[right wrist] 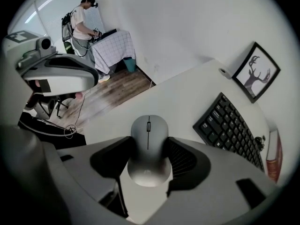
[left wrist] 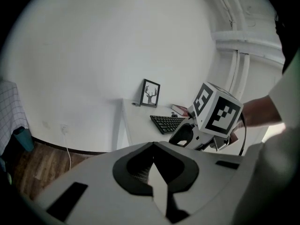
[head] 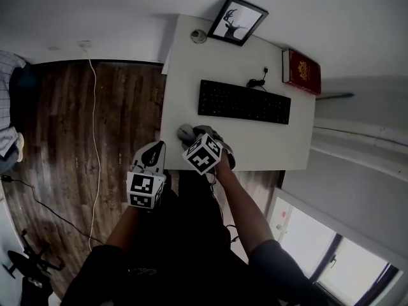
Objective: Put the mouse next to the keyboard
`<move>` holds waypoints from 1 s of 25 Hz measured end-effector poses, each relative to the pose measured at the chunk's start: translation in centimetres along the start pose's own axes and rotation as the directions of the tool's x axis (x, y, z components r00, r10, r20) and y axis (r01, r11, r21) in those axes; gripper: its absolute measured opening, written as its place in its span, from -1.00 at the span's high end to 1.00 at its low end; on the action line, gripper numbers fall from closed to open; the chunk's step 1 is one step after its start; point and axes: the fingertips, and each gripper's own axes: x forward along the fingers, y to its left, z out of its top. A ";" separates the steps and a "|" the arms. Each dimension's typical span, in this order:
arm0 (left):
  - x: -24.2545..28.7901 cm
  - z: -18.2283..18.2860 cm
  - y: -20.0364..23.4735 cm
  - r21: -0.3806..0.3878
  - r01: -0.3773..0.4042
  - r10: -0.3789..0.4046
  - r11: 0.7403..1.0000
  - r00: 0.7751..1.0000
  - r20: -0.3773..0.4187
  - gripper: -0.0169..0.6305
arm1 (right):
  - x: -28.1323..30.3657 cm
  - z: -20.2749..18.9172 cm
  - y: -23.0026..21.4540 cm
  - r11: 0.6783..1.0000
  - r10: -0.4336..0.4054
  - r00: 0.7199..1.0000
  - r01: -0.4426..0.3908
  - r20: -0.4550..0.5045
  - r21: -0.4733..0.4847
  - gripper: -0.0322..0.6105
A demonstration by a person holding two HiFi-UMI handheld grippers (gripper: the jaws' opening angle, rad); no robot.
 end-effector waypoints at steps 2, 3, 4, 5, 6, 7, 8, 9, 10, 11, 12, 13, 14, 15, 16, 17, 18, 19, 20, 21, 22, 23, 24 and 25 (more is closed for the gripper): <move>0.1 0.3 0.0 0.007 -0.008 0.008 1.000 1.000 0.007 0.94 | -0.2 0.1 -0.1 1.000 -0.004 1.000 0.004 0.018 -0.002 0.07; 0.1 0.3 0.1 0.009 -0.014 0.014 1.000 1.000 0.007 0.94 | -0.3 0.2 -0.2 1.000 -0.007 1.000 0.007 0.030 -0.002 0.07; 0.1 0.2 0.1 0.010 -0.019 0.019 1.000 1.000 0.005 0.94 | -0.5 0.3 -0.2 1.000 -0.011 0.999 0.011 0.042 -0.002 0.07; 0.2 0.1 0.0 0.011 -0.024 0.024 1.000 1.000 0.004 0.94 | -0.7 0.3 -0.2 1.000 -0.015 0.999 0.015 0.052 -0.003 0.07; 0.3 0.1 -0.2 0.013 -0.029 0.029 0.999 1.000 0.006 0.94 | -0.9 0.3 -0.4 1.000 -0.018 0.998 0.018 0.062 -0.005 0.07; 0.4 0.3 -0.4 0.016 -0.034 0.034 0.999 0.999 0.013 0.94 | -1.1 0.3 -0.6 1.000 -0.021 0.997 0.021 0.073 -0.007 0.07; 0.6 0.5 -0.5 0.020 -0.040 0.040 0.999 0.999 0.021 0.94 | -1.3 0.4 -0.9 1.000 -0.024 0.996 0.024 0.084 -0.007 0.07; 0.9 0.7 -0.7 0.021 -0.046 0.046 0.999 0.999 0.025 0.94 | -1.5 0.4 -1.2 1.000 -0.026 0.995 0.027 0.095 -0.006 0.07; 1.0 0.8 -0.9 0.019 -0.052 0.051 0.998 0.998 0.026 0.94 | -1.8 0.4 -1.4 1.000 -0.028 0.994 0.028 0.106 -0.004 0.07; 1.2 0.9 -1.1 0.019 -0.055 0.054 0.998 0.998 0.026 0.94 | -2.0 0.4 -1.7 1.000 -0.030 0.993 0.030 0.115 -0.001 0.07; 1.4 1.1 -1.5 0.021 -0.056 0.055 0.998 0.998 0.027 0.94 | -2.3 0.4 -2.0 0.999 -0.032 0.992 0.032 0.124 0.002 0.07; 1.6 1.4 -1.8 0.026 -0.056 0.055 0.998 0.998 0.030 0.94 | -2.6 0.5 -2.4 0.999 -0.035 0.991 0.035 0.132 0.004 0.07; 1.9 1.6 -2.1 0.033 -0.057 0.056 0.998 0.998 0.032 0.94 | -2.8 0.5 -2.9 0.999 -0.038 0.989 0.038 0.141 0.005 0.07; 2.2 1.8 -2.4 0.041 -0.059 0.057 0.997 0.998 0.032 0.94 | -3.0 0.6 -3.3 0.999 -0.041 0.988 0.041 0.149 0.006 0.07; 2.5 1.9 -2.6 0.047 -0.063 0.061 0.997 0.998 0.032 0.94 | -3.2 0.6 -3.7 0.999 -0.043 0.986 0.043 0.158 0.007 0.07; 2.9 2.1 -2.8 0.050 -0.068 0.067 0.996 0.997 0.032 0.94 | -3.4 0.5 -4.1 0.999 -0.045 0.985 0.044 0.166 0.011 0.07; 3.2 2.2 -3.1 0.048 -0.073 0.072 0.996 0.997 0.031 0.94 | -3.5 0.3 -4.5 0.999 -0.045 0.984 0.043 0.171 0.017 0.07; 3.4 2.4 -3.5 0.043 -0.075 0.074 0.996 0.997 0.029 0.94 | -3.8 0.1 -4.8 0.999 -0.043 0.984 0.039 0.174 0.022 0.07; 3.6 2.4 -4.0 0.040 -0.073 0.072 0.997 0.997 0.026 0.94 | -4.0 -0.2 -5.0 0.999 -0.039 0.983 0.035 0.177 0.026 0.07; 3.9 2.5 -4.6 0.042 -0.069 0.068 0.997 0.997 0.022 0.94 | -4.2 -0.6 -5.2 0.999 -0.036 0.983 0.031 0.180 0.029 0.07; 4.2 2.6 -5.1 0.050 -0.065 0.064 0.997 0.998 0.017 0.94 | -4.4 -0.9 -5.6 0.999 -0.036 0.982 0.031 0.183 0.033 0.07; 4.6 2.7 -5.6 0.060 -0.060 0.059 0.996 0.998 0.014 0.94 | -4.5 -1.1 -6.1 0.999 -0.039 0.982 0.033 0.187 0.039 0.07; 5.0 2.8 -6.0 0.068 -0.055 0.055 0.996 0.998 0.010 0.94 | -4.7 -1.4 -6.6 0.998 -0.044 0.981 0.036 0.191 0.047 0.07; 5.3 3.0 -6.5 0.072 -0.050 0.050 0.996 0.999 0.007 0.94 | -4.9 -1.7 -7.2 0.998 -0.049 0.979 0.039 0.196 0.057 0.07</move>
